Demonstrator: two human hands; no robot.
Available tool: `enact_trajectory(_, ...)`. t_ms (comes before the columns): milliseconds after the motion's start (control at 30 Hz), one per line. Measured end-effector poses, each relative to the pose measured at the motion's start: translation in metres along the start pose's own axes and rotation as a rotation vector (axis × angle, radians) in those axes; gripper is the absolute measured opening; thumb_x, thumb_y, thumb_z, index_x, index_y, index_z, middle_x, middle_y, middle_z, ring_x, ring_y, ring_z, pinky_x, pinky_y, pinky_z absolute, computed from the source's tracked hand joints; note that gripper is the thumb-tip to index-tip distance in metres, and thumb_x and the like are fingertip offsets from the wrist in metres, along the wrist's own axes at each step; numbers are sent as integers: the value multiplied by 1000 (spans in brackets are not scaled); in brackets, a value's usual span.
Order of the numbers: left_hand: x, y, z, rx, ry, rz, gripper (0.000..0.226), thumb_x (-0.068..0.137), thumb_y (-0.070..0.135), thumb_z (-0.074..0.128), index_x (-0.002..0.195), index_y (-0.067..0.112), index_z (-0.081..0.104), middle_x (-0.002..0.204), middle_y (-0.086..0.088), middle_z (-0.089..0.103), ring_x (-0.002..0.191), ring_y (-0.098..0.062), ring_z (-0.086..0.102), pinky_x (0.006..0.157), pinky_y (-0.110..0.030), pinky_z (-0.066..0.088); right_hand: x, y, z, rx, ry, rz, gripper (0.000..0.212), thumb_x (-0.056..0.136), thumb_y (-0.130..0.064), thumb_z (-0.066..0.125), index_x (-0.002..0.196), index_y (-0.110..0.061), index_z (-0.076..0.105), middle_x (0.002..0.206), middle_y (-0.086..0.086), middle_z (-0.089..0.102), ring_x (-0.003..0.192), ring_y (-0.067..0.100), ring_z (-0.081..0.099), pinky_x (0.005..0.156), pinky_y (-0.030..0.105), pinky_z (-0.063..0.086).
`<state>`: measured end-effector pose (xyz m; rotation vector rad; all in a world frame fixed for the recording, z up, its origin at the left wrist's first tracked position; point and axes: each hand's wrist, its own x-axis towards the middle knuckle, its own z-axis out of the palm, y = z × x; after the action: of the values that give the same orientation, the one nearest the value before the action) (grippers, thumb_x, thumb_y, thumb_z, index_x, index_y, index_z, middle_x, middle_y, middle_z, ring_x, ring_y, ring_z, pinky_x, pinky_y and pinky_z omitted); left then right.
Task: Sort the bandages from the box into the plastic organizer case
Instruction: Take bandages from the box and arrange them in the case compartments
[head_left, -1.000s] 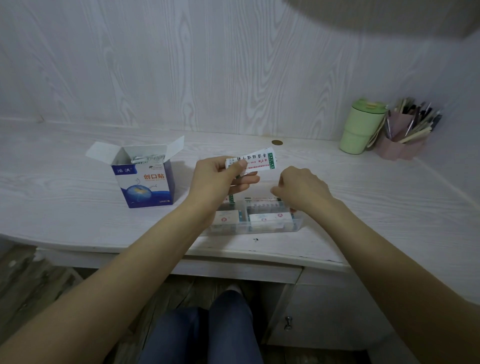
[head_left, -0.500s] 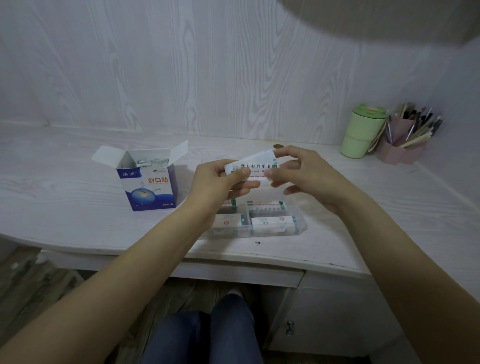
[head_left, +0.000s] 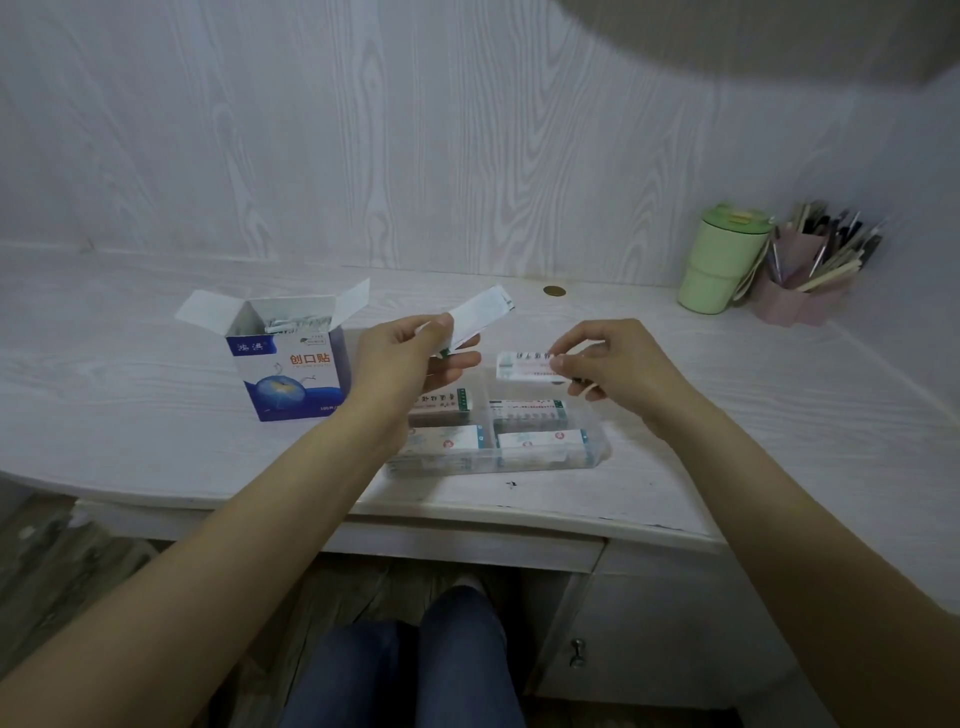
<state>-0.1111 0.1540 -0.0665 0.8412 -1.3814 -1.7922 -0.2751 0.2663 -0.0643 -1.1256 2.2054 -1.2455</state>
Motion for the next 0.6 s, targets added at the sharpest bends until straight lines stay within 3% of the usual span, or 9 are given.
enact_trajectory(167,1,-1,2,12,5,17,7,96,17,53,97,18,60,69,10,71,69,-12,72,62,-17,57,4,6,8,-241,-23,-42,4,84,-15,69,82,-18,71,65,-3,62,58,10,57,45,9,35)
enact_trajectory(333,2,-3,3,26,1,19,12,96,17,53,105,14,60,77,6,72,72,-13,72,65,-18,57,7,7,19,-438,-81,-96,4,85,-18,68,86,-17,72,69,-11,53,65,5,49,55,20,35)
enact_trajectory(467,2,-4,2,39,4,11,20,96,18,53,114,11,59,95,-4,71,76,-14,72,65,-18,57,8,5,23,-569,-78,-115,5,84,-19,69,87,-16,72,85,-4,63,83,14,59,70,28,46)
enact_trajectory(600,2,-4,1,40,4,9,20,96,17,53,113,11,59,96,-6,71,75,-14,72,64,-18,57,8,4,25,-597,-101,-119,4,83,-17,70,86,-16,72,88,-2,68,86,16,61,76,32,50)
